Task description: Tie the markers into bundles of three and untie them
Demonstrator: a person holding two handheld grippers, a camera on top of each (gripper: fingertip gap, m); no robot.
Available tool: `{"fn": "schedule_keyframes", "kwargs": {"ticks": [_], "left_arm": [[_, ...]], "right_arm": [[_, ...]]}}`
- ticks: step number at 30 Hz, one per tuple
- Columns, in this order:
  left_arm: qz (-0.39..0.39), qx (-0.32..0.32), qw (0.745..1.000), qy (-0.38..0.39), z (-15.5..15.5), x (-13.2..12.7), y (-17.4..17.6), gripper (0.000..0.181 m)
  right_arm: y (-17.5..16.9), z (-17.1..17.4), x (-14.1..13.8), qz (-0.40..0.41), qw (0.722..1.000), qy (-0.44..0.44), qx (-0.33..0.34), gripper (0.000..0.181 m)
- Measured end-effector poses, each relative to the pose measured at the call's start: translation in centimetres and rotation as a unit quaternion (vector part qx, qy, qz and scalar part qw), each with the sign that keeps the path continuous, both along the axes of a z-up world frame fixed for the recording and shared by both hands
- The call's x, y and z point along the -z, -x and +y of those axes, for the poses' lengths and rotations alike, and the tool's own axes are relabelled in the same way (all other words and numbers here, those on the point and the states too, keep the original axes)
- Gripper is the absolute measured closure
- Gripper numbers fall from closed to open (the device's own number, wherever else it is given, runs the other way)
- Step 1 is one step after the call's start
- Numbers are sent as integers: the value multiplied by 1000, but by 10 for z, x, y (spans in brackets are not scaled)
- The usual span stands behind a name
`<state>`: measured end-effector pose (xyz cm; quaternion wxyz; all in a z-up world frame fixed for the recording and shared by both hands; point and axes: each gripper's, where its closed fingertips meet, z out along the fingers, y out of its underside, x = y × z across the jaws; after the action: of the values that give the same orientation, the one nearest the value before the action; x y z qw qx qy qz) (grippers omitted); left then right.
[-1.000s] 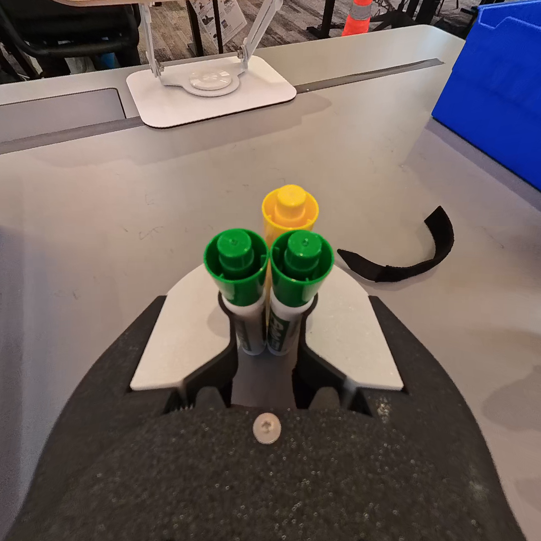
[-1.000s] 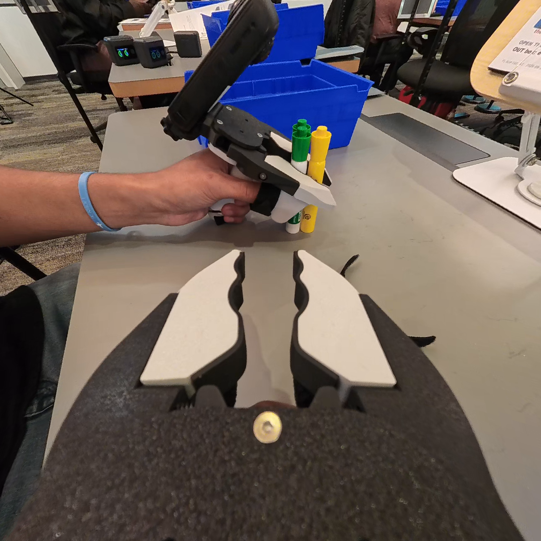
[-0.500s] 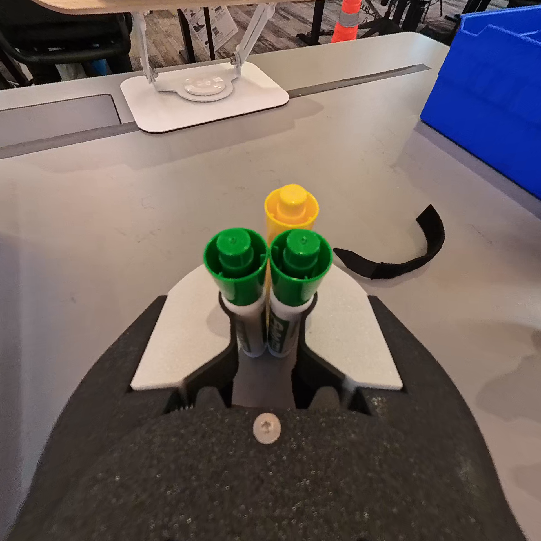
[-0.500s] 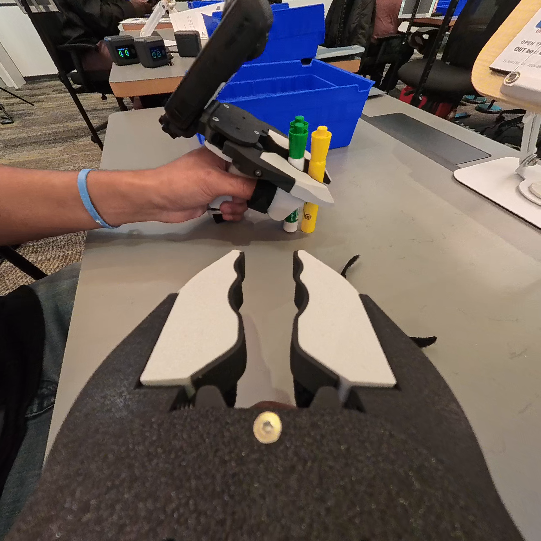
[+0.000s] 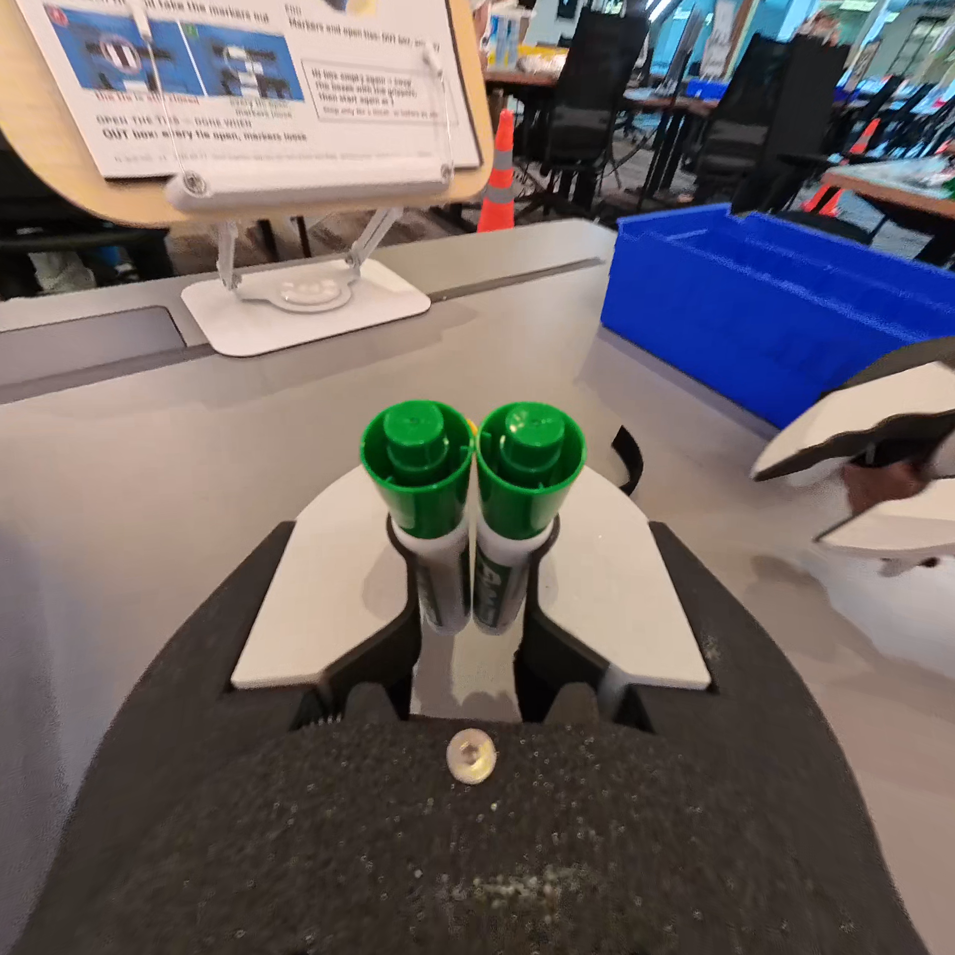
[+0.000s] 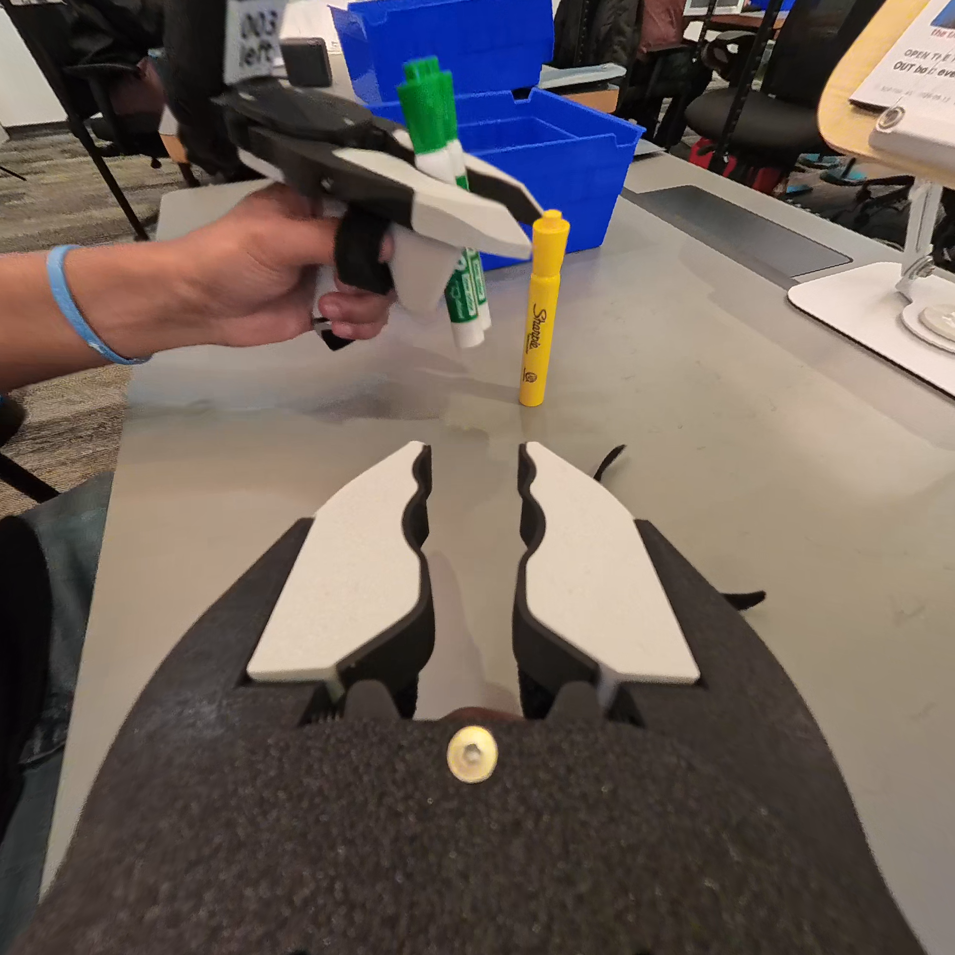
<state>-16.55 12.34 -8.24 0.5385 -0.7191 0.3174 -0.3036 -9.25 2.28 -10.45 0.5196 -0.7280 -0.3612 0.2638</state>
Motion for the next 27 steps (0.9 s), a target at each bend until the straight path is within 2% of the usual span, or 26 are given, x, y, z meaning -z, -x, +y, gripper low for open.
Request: {"fn": "schedule_keyframes", "kwargs": {"ticks": [3,8,13,18,27], "left_arm": [[-40,20,999,5,-4,-15,9,137],[-88,41,995,10,-4,-29,28,137],[-109,52,993,10,-6,-32,41,138],[-125,60,990,20,-7,-28,47,138],[-144,75,986,42,-5,-21,52,138]], "right_arm": [[13,12,0,-17,1000,3,1,146],[40,57,-4,-54,998,-8,-9,145],[58,92,17,-58,998,26,-10,144],[65,107,33,-61,997,45,-10,144],[84,114,25,-55,998,19,-33,148]]}}
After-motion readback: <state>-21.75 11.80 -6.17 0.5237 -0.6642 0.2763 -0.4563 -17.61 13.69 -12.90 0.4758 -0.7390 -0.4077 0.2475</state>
